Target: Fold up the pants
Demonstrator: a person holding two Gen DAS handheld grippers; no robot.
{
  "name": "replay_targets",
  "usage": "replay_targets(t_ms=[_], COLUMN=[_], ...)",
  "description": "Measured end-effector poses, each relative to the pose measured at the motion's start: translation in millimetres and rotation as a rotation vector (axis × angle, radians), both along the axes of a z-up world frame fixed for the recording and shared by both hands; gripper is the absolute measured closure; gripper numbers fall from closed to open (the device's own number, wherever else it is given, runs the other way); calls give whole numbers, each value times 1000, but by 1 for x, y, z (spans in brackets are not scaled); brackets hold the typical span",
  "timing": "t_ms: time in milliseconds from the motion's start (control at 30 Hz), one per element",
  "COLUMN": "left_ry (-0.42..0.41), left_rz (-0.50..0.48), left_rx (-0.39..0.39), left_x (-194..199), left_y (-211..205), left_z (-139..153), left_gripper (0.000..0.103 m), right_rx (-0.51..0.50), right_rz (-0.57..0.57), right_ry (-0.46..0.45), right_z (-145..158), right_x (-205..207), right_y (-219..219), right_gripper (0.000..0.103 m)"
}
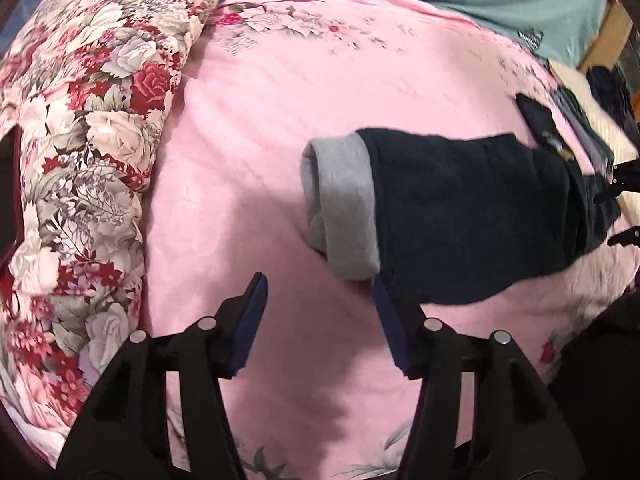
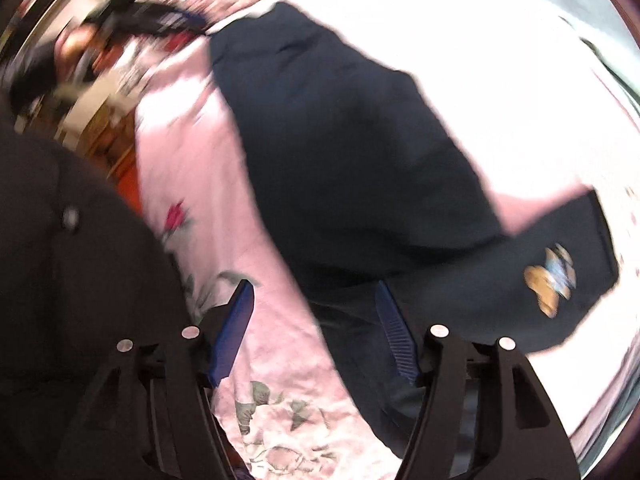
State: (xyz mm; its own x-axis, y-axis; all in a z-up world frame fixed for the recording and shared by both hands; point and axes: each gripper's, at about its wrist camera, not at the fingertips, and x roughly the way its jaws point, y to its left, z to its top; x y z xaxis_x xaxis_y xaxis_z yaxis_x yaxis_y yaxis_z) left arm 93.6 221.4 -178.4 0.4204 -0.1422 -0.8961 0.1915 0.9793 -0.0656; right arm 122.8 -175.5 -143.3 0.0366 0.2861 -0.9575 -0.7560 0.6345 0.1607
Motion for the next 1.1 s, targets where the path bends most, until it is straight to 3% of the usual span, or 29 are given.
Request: replay_targets(t_ms=[33,167,233,367,500,600,733,967,1067,1100], left_ry=[-15,-135,-183,-179,-121,-108,-79,-74,-77,-77], left_rz=[14,7,-29,-168,-202,-223,-254,-272,-261,-258], left_rx=[3,-66,-135,-173,-231,-265,-300,-297,-292,-290], left_x=[1,-1,5,24,38,46,56,75,79,79], left_y=[-3,-18,-37,-94,-126,-137,-144,-144,-143,-144], left_z=[4,41,55,41,20,15,8,8,8,9], left_gripper=[53,53,43,42,42,42,42,42,42,42], right_rx=[13,54,26,41,59,76,0,-77,-81,-72], right_rz=[-47,-408,-609,-854,-1062,-1139,-1165,-1224,-1215,-1210], right_ry=[-6,-63,-99,-201,-219,-209,-225,-227,-236,-231], right_z=[2,17,19,14,-14,-36,-52,-74,-71,-70], right_x=[6,57,88,134,170,189,201,207,204,203], right_y=[-2,-48,-70,-86,-95,-95,-87,-86,-89,-90], right_gripper=[38,38,38,38,41,47,48,54,74,85])
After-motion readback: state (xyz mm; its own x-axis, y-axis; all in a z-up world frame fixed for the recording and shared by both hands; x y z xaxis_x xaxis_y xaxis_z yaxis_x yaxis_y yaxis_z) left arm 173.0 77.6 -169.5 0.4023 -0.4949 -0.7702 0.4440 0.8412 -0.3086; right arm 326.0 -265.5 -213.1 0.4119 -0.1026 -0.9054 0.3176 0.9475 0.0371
